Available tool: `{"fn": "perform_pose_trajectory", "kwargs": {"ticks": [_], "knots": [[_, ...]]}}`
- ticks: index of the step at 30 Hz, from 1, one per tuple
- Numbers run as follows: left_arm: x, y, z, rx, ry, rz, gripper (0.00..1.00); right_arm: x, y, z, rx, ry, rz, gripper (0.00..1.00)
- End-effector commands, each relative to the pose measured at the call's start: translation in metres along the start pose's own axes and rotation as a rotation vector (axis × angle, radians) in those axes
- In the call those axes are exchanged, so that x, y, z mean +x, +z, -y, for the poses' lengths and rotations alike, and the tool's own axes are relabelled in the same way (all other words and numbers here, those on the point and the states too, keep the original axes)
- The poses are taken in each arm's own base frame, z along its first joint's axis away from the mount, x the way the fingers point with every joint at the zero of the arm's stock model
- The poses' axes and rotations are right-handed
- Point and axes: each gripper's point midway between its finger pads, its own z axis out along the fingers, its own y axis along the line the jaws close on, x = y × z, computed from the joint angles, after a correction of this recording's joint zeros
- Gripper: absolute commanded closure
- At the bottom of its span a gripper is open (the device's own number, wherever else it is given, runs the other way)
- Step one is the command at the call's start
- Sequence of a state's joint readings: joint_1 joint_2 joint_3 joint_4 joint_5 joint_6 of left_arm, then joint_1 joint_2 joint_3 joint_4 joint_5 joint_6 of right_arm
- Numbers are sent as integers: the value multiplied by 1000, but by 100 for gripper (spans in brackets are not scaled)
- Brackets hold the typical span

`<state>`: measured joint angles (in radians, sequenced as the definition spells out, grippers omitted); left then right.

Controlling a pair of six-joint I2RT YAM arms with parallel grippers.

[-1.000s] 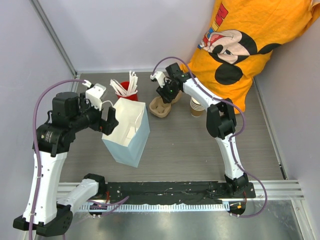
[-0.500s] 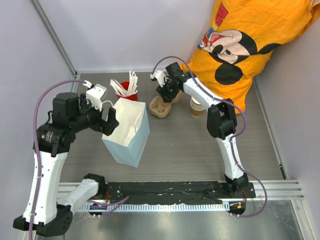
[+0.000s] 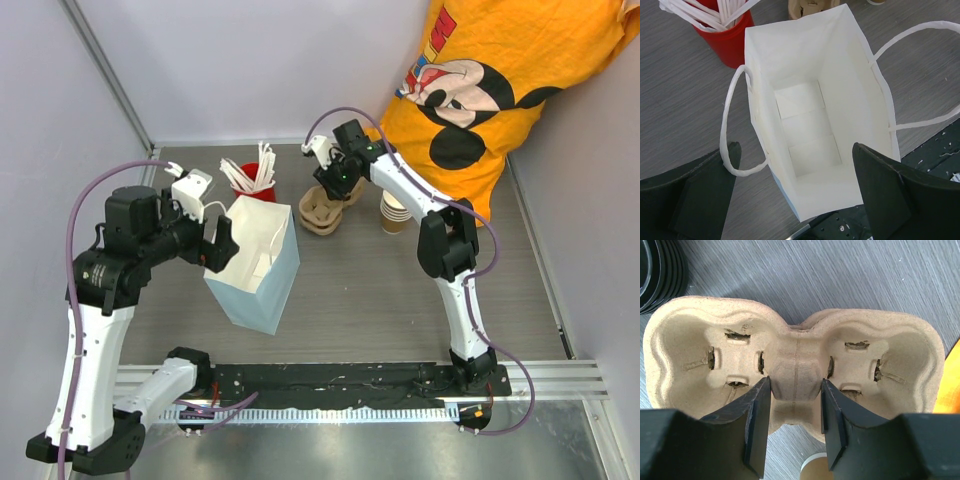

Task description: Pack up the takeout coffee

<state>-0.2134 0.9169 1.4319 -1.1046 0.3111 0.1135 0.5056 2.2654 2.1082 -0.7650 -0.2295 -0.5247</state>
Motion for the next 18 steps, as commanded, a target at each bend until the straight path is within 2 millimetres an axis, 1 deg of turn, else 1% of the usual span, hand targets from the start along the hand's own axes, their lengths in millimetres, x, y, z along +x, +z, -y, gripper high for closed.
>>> {"fn": "perform_pose_trajectory", "kwargs": {"ticks": [1, 2, 4, 5, 11, 14, 18], "knots": [[-5, -3, 1, 4, 0, 37, 1, -14, -3, 0, 21, -12, 41, 56], [-4, -2, 1, 3, -1, 32, 1, -12, -1, -1, 20, -12, 38, 55], [-4, -3, 1, 3, 4, 32, 1, -12, 1, -1, 21, -13, 40, 48], [-4, -2, 1, 1, 2, 30, 1, -13, 1, -2, 22, -14, 41, 47], [-3, -1, 1, 3, 1, 27, 1, -15, 0, -1, 23, -17, 46, 48], [-2, -1, 1, 5, -1, 26, 1, -12, 2, -1, 22, -14, 38, 43], [-1, -1, 1, 5, -1, 25, 1, -8, 8, -1, 18, -13, 30, 40]]}}
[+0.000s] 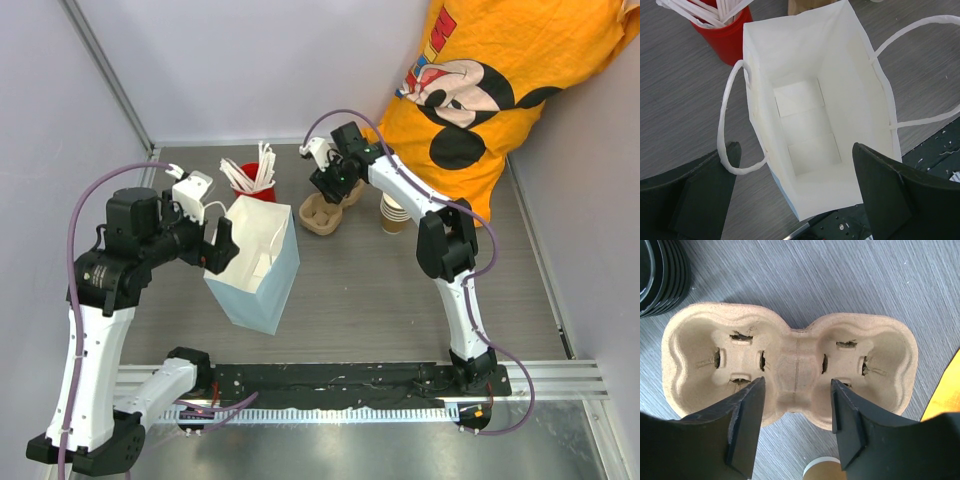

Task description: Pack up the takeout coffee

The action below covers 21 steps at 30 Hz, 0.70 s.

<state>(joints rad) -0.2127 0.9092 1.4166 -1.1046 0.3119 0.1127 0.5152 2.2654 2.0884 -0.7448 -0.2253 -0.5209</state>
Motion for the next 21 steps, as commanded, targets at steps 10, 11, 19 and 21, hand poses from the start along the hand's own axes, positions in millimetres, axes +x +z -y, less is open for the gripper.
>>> {"fn": "perform_pose_trajectory", "kwargs": {"ticks": [10, 11, 19, 21], "knots": [[-4, -1, 0, 3, 2, 26, 1, -3, 12, 3, 11, -10, 14, 40], [-4, -1, 1, 3, 2, 27, 1, -2, 13, 2, 9, -10, 13, 40], [-2, 1, 0, 3, -2, 20, 1, -10, 8, 2, 6, -10, 38, 51], [-2, 1, 0, 4, -3, 22, 1, -10, 7, 3, 11, -12, 37, 53]]}}
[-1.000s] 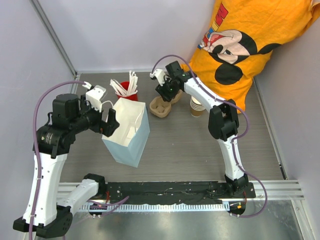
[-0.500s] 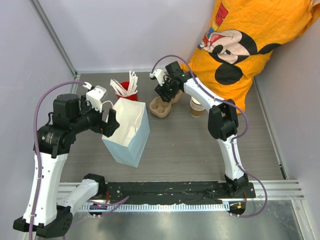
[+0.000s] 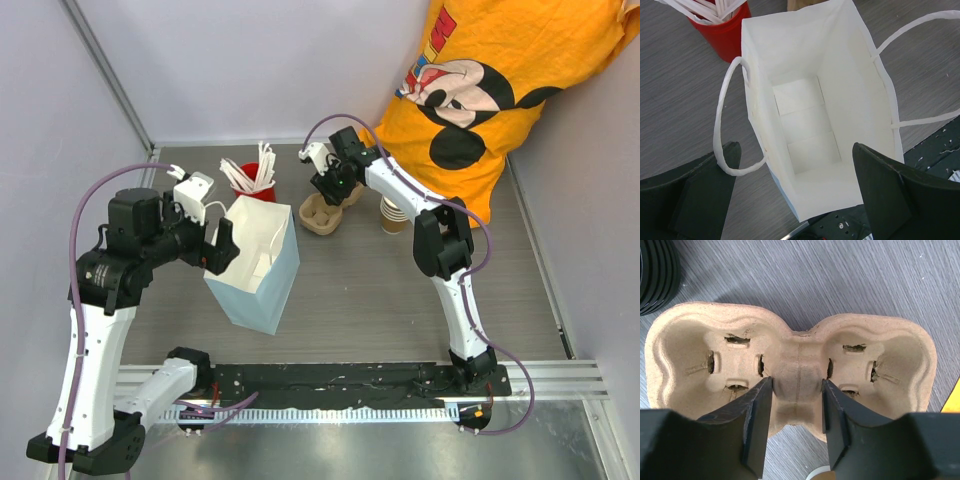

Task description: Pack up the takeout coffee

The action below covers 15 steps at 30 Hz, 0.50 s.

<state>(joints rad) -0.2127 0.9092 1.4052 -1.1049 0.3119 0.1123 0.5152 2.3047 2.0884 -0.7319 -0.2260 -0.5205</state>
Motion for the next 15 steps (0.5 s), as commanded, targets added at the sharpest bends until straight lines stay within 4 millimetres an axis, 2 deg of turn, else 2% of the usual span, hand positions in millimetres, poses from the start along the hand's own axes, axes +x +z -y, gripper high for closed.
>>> {"fn": "perform_pose_trajectory", "kwargs": {"ticks": [1, 5, 9, 14, 15], "knots": [[-6, -1, 0, 3, 0, 32, 1, -20, -9, 4, 22, -18, 59, 58], [-6, -1, 0, 1, 0, 31, 1, -18, -8, 2, 13, -16, 55, 66], [-6, -1, 0, 5, 0, 30, 1, -22, -10, 3, 16, -17, 64, 81], [-7, -1, 1, 6, 0, 32, 1, -33, -26, 5, 29, -20, 92, 85], [-6, 0, 1, 8, -1, 29, 1, -35, -28, 6, 34, -22, 94, 89]]}}
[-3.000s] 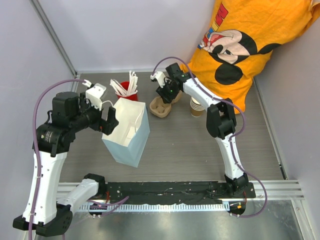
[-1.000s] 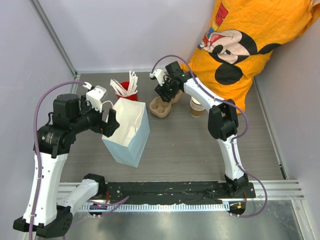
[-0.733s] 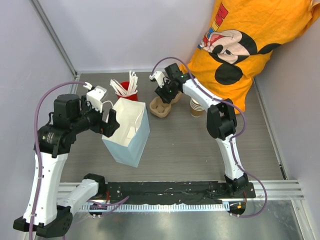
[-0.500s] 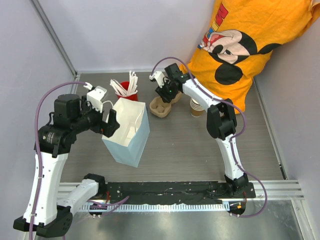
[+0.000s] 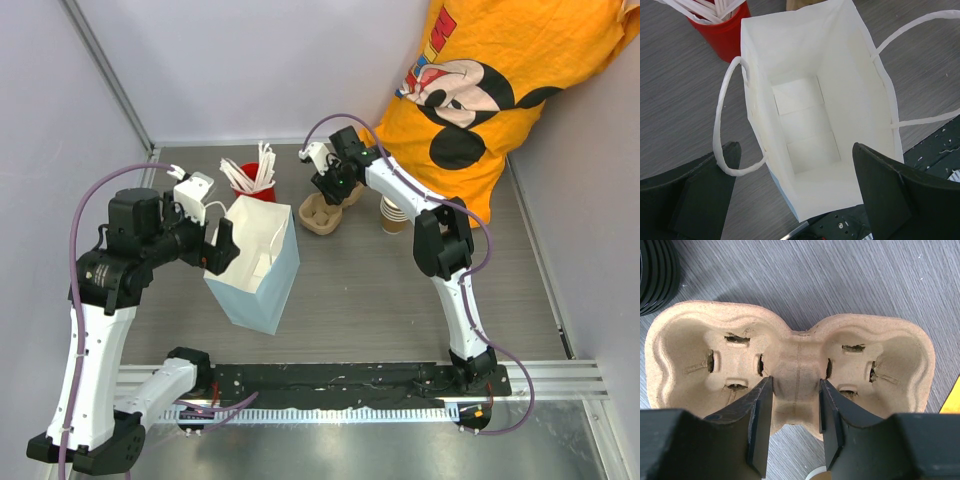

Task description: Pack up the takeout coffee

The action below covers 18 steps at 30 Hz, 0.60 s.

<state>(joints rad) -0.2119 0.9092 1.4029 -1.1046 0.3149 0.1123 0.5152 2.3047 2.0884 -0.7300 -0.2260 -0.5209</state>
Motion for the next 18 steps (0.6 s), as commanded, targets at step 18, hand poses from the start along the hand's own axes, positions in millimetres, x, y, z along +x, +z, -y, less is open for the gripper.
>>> {"fn": "perform_pose_trajectory", "kwargs": {"ticks": [18], "knots": [[-6, -2, 2, 9, 0, 36, 1, -58, -60, 11, 73, -24, 153, 90]]}}
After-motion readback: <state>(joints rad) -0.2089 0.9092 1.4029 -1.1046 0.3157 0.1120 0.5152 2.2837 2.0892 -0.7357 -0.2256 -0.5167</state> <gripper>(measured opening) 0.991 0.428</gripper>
